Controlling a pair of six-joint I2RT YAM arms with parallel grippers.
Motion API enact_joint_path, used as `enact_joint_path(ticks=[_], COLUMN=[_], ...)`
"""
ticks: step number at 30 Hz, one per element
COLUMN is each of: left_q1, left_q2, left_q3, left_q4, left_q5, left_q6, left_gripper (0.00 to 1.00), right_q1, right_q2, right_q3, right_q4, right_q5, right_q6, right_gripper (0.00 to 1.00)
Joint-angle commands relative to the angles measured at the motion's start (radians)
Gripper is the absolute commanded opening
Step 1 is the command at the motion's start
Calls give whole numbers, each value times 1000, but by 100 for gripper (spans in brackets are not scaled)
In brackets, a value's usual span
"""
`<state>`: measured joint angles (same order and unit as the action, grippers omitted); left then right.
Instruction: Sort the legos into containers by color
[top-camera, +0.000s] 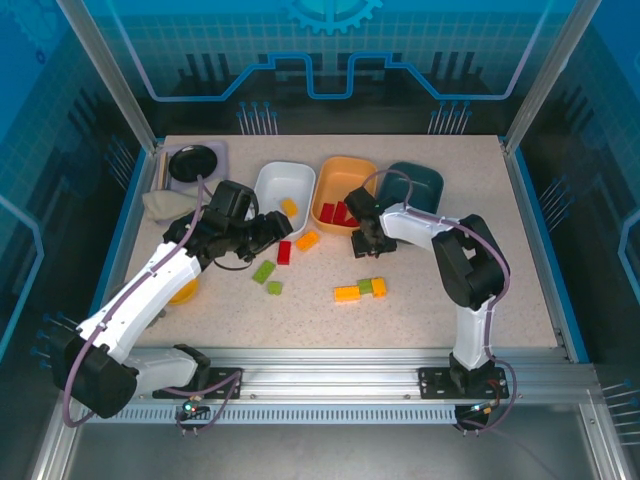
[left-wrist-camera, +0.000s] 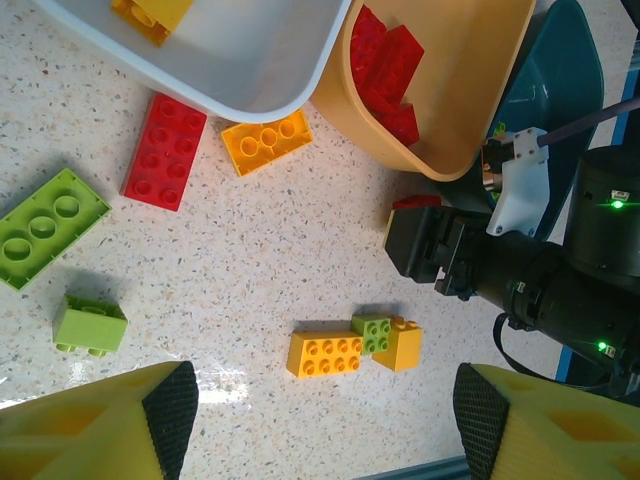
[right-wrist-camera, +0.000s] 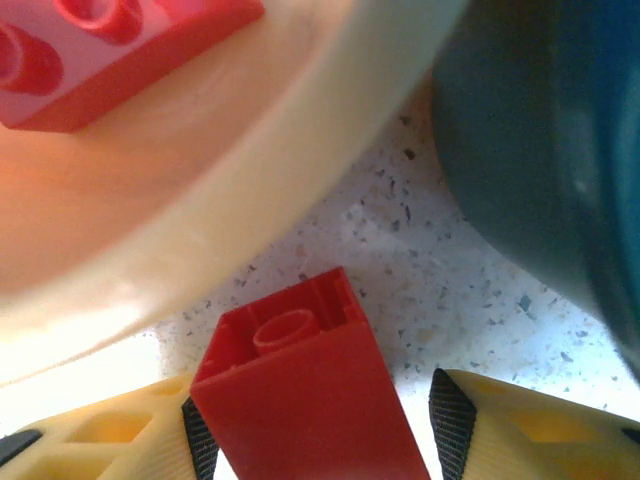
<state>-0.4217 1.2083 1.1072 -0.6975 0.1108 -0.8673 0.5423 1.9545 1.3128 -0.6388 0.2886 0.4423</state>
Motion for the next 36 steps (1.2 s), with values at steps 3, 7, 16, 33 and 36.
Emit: enact_joint_path(ticks=[3,7,16,33,36], left_q1=[7,4,-2,-4,-4], left_q2=[-32,-37,-47,148,144], left_q3=[-20,-23,-23,177,174], left_q4=[-21,-26,20,105,97], left_q5=[21,21,56,72,68], left_q6=[-19,-18,-13,19,23], left_gripper=[71,71,72,74,74], right_q1=[-9,-1,126,28,14], right_q2=[35,29,-220,252,302], right_q3=[40,36,-40,716,747], right_q4=[43,42,-79,-500,-494], right_q5=[14,1,34,77,44], right_q6=[-66,-82,51,385,386], right_gripper=[56,38,22,20,23])
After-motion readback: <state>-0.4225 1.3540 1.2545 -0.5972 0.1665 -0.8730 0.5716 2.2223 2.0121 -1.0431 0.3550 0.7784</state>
